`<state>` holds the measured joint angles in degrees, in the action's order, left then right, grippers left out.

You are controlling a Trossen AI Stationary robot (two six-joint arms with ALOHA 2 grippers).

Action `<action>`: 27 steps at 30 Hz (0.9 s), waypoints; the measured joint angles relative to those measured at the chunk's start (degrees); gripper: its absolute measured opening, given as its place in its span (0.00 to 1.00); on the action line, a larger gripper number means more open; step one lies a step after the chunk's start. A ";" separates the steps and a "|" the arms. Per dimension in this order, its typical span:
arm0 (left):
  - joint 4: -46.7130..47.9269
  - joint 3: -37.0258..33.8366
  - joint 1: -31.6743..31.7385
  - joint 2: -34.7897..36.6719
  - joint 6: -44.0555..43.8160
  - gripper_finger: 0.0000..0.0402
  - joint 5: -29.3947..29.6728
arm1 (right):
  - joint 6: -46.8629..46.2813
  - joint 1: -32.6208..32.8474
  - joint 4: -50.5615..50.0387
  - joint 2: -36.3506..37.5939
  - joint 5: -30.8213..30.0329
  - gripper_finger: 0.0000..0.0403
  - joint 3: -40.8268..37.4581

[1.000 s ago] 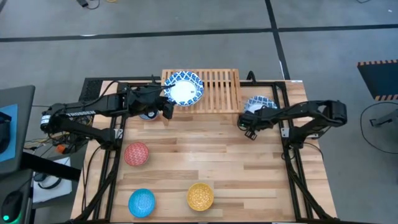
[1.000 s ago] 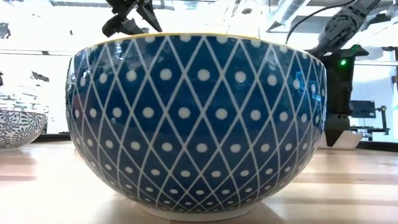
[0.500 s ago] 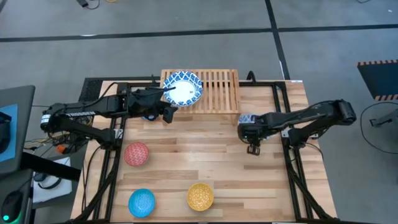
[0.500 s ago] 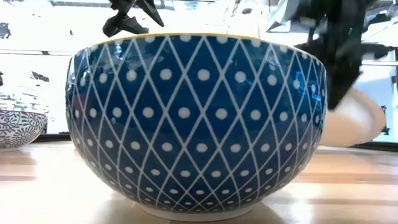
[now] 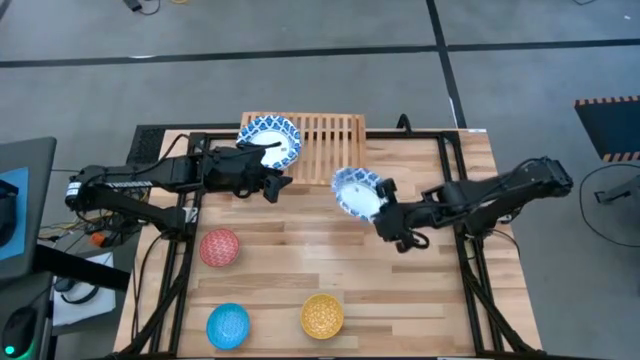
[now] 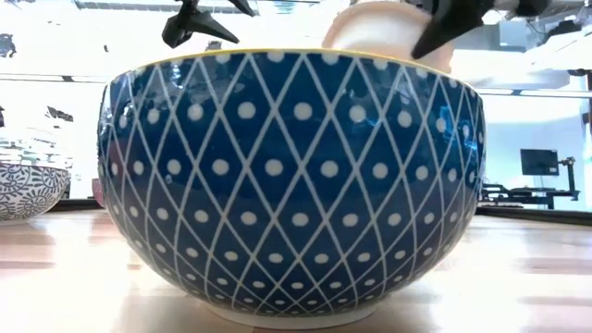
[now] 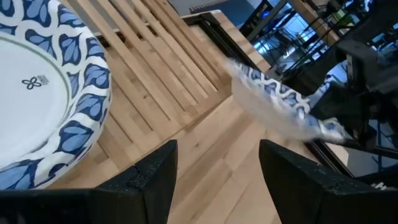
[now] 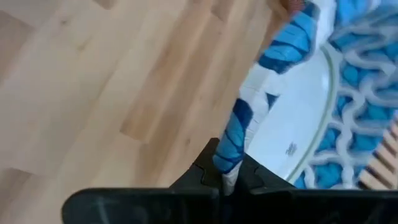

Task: Place and stack bowls onto a shelf
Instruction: Stack the white bowl on top of the stacked white bowls on the shelf

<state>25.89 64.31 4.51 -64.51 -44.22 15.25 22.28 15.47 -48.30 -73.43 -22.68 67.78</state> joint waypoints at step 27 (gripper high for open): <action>-16.39 -0.07 -1.24 -8.73 -6.64 0.52 -3.09 | 39.16 -1.32 10.23 -2.89 -10.43 0.06 1.36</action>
<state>9.50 64.25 3.27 -73.24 -50.86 12.15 61.44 14.15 -38.07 -76.31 -33.11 69.14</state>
